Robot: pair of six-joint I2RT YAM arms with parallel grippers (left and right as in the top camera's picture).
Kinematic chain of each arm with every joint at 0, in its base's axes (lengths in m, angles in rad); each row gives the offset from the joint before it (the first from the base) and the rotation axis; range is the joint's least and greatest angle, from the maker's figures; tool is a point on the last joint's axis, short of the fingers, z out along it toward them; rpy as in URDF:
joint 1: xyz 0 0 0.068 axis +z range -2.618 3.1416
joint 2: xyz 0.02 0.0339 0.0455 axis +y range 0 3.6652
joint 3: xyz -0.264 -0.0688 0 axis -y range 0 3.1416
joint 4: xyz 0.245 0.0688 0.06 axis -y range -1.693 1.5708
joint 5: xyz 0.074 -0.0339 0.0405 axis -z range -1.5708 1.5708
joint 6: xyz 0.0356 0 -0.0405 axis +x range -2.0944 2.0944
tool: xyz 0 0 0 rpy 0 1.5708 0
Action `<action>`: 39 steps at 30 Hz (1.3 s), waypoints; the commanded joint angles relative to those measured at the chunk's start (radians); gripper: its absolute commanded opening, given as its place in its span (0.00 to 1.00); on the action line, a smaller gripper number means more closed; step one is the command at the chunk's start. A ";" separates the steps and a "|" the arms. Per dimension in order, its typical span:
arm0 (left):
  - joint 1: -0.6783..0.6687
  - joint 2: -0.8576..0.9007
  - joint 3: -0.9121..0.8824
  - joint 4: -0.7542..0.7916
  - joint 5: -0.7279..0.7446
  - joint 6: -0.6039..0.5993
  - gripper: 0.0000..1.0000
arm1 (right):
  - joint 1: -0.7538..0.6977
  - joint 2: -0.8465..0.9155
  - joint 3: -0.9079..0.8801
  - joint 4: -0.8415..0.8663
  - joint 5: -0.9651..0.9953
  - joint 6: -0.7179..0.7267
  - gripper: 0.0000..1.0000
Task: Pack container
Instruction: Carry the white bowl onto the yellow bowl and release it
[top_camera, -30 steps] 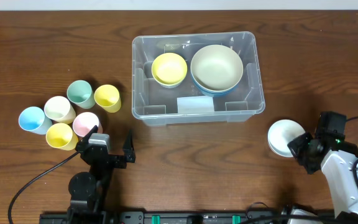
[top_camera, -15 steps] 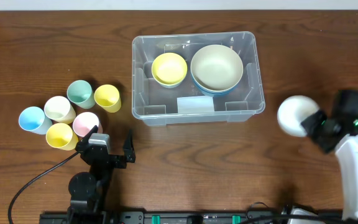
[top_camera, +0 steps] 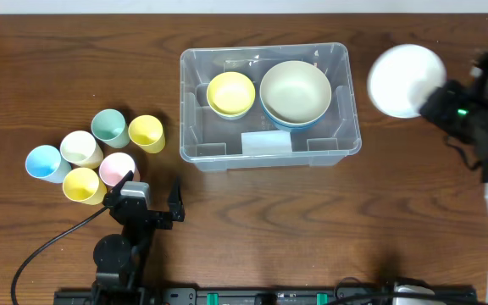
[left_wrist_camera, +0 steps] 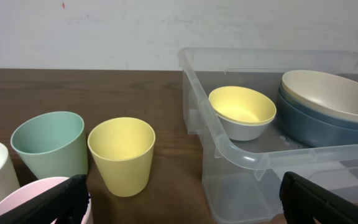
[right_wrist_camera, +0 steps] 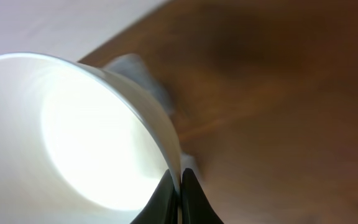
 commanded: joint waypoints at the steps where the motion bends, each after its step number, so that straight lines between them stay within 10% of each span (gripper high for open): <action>1: 0.004 -0.006 -0.029 -0.012 -0.005 0.018 0.98 | 0.151 0.001 0.024 0.035 -0.034 -0.033 0.01; 14: 0.004 -0.006 -0.029 -0.012 -0.005 0.018 0.98 | 0.623 0.280 0.024 0.348 0.183 -0.030 0.02; 39: 0.004 -0.006 -0.029 -0.012 -0.005 0.018 0.98 | 0.639 0.666 0.024 0.724 0.182 -0.007 0.04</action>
